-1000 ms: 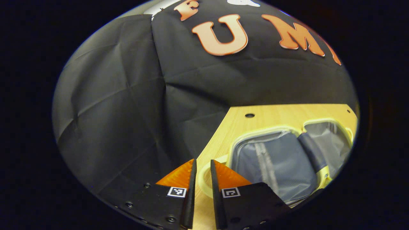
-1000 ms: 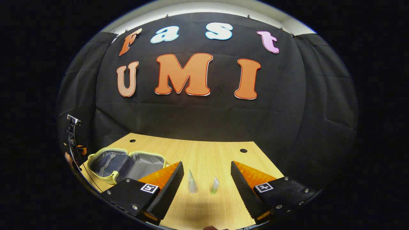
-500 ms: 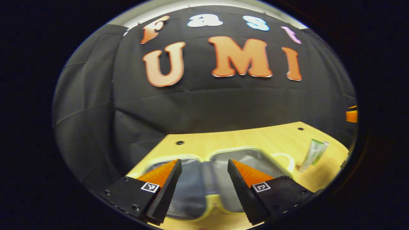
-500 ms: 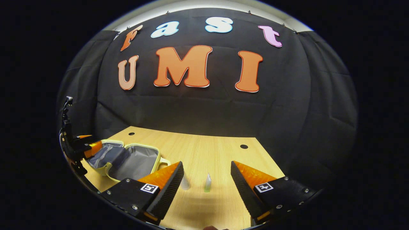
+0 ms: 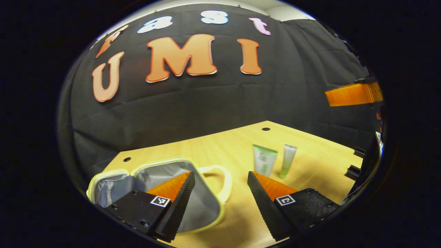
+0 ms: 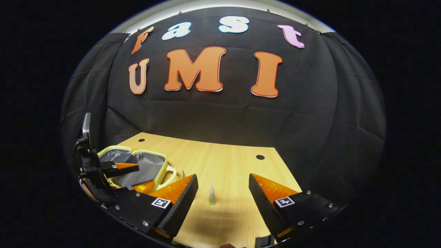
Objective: First open the suitcase, pack the skin care products into it, and then close the suitcase.
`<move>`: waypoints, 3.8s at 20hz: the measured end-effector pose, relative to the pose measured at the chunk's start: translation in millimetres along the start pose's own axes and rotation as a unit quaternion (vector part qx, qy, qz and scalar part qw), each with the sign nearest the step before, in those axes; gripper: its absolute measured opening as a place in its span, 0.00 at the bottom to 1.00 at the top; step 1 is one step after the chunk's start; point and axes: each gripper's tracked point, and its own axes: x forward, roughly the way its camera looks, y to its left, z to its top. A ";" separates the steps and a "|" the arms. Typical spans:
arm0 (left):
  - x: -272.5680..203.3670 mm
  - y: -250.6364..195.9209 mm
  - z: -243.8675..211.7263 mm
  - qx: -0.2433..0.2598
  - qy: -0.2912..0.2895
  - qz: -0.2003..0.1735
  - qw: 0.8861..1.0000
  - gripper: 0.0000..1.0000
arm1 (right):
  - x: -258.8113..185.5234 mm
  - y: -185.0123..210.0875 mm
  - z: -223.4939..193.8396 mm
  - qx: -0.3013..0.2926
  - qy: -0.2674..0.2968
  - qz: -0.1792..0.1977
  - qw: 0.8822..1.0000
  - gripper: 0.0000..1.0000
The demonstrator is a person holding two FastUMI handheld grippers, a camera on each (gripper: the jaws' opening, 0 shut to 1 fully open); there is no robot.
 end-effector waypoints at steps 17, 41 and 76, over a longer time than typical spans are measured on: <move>99.6 -76.1 -47.3 -0.028 0.056 -0.057 0.996 0.49 | 19.3 -27.8 -53.8 -0.025 0.052 0.045 0.997 0.94; -38.0 44.7 73.3 -0.056 0.016 0.147 0.987 0.42 | 133.8 48.1 -156.5 -0.029 0.152 0.187 0.970 0.33; -20.5 174.4 -124.6 -0.189 0.291 0.078 0.934 0.42 | 92.5 230.1 -39.2 -0.038 0.100 0.188 0.976 0.29</move>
